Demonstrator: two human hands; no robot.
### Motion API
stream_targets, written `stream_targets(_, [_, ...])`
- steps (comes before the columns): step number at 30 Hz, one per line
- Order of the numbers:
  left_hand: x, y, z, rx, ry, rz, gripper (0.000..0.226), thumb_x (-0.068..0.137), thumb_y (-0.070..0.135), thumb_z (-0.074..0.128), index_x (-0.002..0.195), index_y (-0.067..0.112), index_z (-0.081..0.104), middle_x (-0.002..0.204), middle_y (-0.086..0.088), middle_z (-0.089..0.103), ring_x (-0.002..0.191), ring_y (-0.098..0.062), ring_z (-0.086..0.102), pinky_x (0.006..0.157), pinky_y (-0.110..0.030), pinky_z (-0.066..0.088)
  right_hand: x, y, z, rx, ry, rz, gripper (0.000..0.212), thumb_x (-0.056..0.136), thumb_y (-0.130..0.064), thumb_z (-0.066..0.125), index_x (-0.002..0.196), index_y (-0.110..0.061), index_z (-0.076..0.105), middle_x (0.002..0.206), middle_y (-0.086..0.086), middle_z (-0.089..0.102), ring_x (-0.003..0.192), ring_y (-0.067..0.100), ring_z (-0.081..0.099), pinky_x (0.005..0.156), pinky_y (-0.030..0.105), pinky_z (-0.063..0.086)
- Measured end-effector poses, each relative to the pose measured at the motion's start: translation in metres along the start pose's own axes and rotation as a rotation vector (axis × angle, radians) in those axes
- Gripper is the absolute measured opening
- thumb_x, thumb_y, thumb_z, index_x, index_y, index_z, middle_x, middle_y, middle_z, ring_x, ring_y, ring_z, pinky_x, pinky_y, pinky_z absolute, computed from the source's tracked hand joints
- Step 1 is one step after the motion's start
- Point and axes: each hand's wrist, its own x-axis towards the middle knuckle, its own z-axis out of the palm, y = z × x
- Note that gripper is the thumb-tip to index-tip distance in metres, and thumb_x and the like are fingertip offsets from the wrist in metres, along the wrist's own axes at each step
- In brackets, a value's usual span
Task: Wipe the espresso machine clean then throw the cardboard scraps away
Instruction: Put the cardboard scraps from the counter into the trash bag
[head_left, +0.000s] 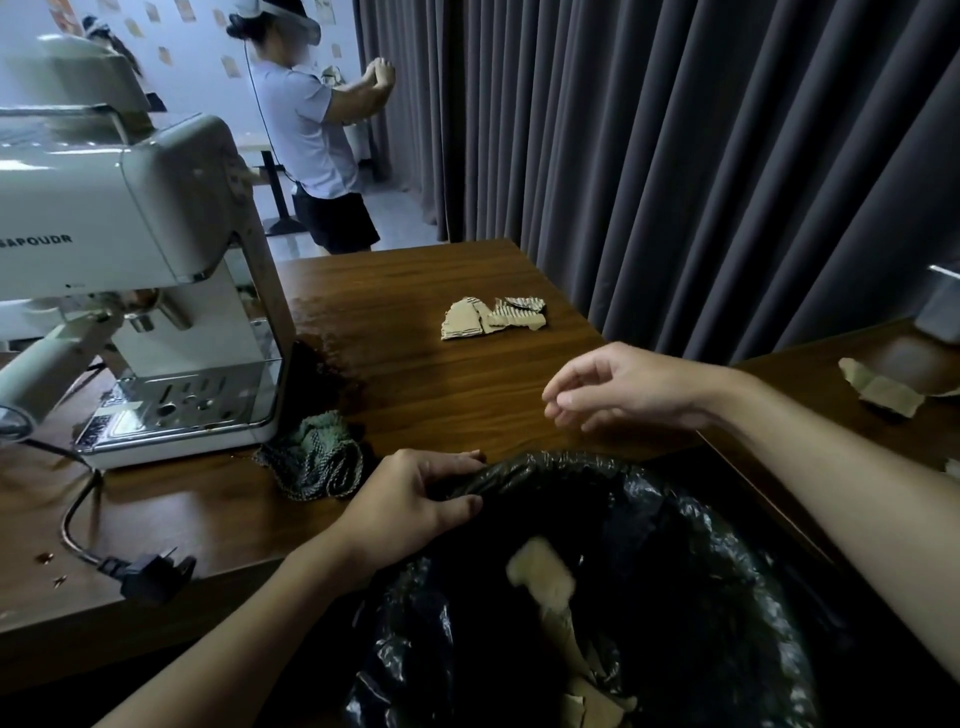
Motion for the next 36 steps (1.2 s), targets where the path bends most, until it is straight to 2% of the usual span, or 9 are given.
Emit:
stream_targets(3, [0.0, 0.001, -0.001, 0.011, -0.008, -0.004, 0.035, 0.083, 0.016, 0.079, 0.115, 0.029, 0.075, 0.129, 0.015, 0.066, 0.121, 0.007, 0.057, 0.111, -0.032, 0.044, 0.028, 0.008, 0.001, -0.03, 0.27, -0.048, 0.021, 0.093, -0.017, 0.063, 0.113, -0.015, 0.067, 0.114, 0.004, 0.068, 0.111, 0.017, 0.064, 0.095, 0.036, 0.053])
stream_targets(7, [0.0, 0.0, -0.001, 0.021, -0.012, -0.003, 0.035, 0.083, 0.015, 0.079, 0.115, 0.029, 0.075, 0.13, 0.014, 0.066, 0.121, 0.007, 0.057, 0.112, -0.031, 0.043, 0.075, 0.004, 0.011, -0.246, 0.32, -0.038, 0.037, 0.093, -0.017, 0.062, 0.129, -0.017, 0.059, 0.131, 0.001, 0.056, 0.118, 0.013, 0.052, 0.085, 0.017, 0.042])
stream_targets(11, [0.001, -0.002, -0.002, 0.028, -0.008, 0.005, 0.036, 0.083, 0.013, 0.079, 0.114, 0.031, 0.076, 0.129, 0.014, 0.066, 0.12, 0.009, 0.057, 0.11, -0.025, 0.043, 0.13, -0.002, 0.016, -0.466, 0.265, 0.042, 0.066, 0.086, -0.026, 0.057, 0.148, -0.03, 0.034, 0.156, 0.001, 0.032, 0.141, 0.023, 0.034, 0.112, 0.043, 0.035])
stream_targets(18, [0.002, -0.006, -0.003, 0.081, -0.02, 0.026, 0.036, 0.085, 0.019, 0.079, 0.118, 0.031, 0.074, 0.132, 0.017, 0.064, 0.123, 0.01, 0.054, 0.108, -0.02, 0.042, 0.18, 0.001, 0.011, -0.728, 0.186, 0.163, 0.075, 0.087, -0.039, 0.04, 0.152, -0.042, 0.002, 0.164, -0.004, 0.003, 0.151, 0.028, 0.001, 0.118, 0.056, 0.011])
stream_targets(22, [0.003, -0.007, -0.002, 0.107, -0.009, 0.035, 0.036, 0.084, 0.02, 0.079, 0.118, 0.031, 0.073, 0.132, 0.018, 0.063, 0.122, 0.01, 0.055, 0.109, -0.02, 0.042, 0.177, 0.003, 0.011, -0.695, 0.311, 0.002, 0.058, 0.088, -0.023, 0.04, 0.145, -0.035, 0.036, 0.145, 0.002, 0.046, 0.14, 0.028, 0.032, 0.116, 0.051, 0.016])
stream_targets(24, [0.004, -0.008, -0.002, 0.112, -0.006, 0.045, 0.036, 0.084, 0.019, 0.08, 0.117, 0.032, 0.073, 0.131, 0.017, 0.064, 0.122, 0.009, 0.055, 0.109, -0.021, 0.042, 0.169, 0.001, 0.011, -0.709, 0.378, -0.101, 0.046, 0.092, -0.021, 0.042, 0.135, -0.031, 0.052, 0.14, 0.001, 0.049, 0.138, 0.025, 0.031, 0.114, 0.052, 0.014])
stream_targets(28, [0.004, -0.008, -0.002, 0.098, -0.003, 0.043, 0.036, 0.083, 0.018, 0.08, 0.114, 0.034, 0.074, 0.13, 0.017, 0.065, 0.121, 0.008, 0.057, 0.108, -0.02, 0.043, 0.15, 0.009, 0.011, -0.789, 0.272, -0.108, 0.025, 0.094, -0.035, 0.049, 0.109, -0.032, 0.069, 0.135, -0.004, 0.055, 0.136, 0.02, 0.032, 0.111, 0.054, 0.017])
stream_targets(31, [0.003, -0.006, -0.002, 0.109, 0.005, 0.05, 0.036, 0.083, 0.018, 0.08, 0.115, 0.033, 0.074, 0.13, 0.017, 0.065, 0.12, 0.009, 0.057, 0.107, -0.018, 0.042, 0.137, 0.014, 0.011, -0.737, 0.341, -0.153, 0.018, 0.09, -0.045, 0.059, 0.087, -0.031, 0.07, 0.124, -0.005, 0.058, 0.131, 0.02, 0.037, 0.11, 0.055, 0.023])
stream_targets(36, [0.003, -0.005, -0.002, 0.107, -0.007, 0.044, 0.035, 0.083, 0.017, 0.08, 0.116, 0.028, 0.075, 0.13, 0.015, 0.066, 0.12, 0.008, 0.057, 0.108, -0.02, 0.043, 0.125, 0.021, 0.007, -0.696, 0.246, -0.085, 0.023, 0.081, -0.051, 0.07, 0.095, -0.034, 0.064, 0.121, -0.007, 0.057, 0.125, 0.02, 0.043, 0.109, 0.053, 0.027])
